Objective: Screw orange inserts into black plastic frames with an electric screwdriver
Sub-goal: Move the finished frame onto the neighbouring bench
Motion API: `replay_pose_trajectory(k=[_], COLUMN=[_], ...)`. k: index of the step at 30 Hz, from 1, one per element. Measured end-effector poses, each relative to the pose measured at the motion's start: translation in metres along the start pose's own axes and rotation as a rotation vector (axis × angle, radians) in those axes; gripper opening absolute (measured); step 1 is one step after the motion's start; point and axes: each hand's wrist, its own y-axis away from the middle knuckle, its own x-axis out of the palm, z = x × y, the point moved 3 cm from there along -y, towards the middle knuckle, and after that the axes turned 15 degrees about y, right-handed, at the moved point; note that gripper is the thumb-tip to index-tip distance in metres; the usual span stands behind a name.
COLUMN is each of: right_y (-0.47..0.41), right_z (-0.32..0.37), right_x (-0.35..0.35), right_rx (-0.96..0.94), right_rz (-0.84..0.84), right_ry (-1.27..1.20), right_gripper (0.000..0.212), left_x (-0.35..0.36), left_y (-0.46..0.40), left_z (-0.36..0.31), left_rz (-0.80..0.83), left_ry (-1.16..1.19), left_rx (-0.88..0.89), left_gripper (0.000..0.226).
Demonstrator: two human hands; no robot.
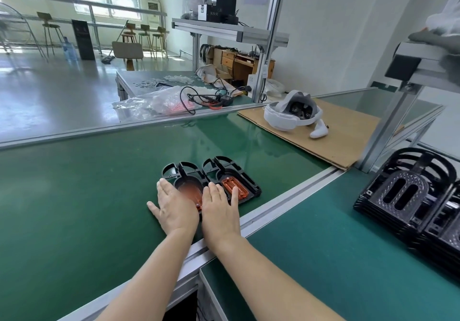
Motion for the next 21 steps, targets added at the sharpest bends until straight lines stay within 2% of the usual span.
replay_pose_trajectory(k=[9,15,21], right_y=[-0.008,-0.009,-0.01], right_z=[-0.018,-0.025,-0.028], right_x=[-0.001,0.004,0.004], right_rx=[0.014,0.099,0.072], right_rz=[0.014,0.016,0.058], right_ry=[0.034,-0.051,-0.107], right_gripper=[0.057,0.055,0.06], left_x=[0.01,0.02,0.02], left_y=[-0.001,0.001,0.001], left_z=[-0.003,-0.005,-0.004], left_rz=[0.024,0.126,0.159], left_ry=[-0.126,-0.257,-0.416], left_rx=[-0.025,0.098,0.149], left_gripper=[0.061,0.057,0.061])
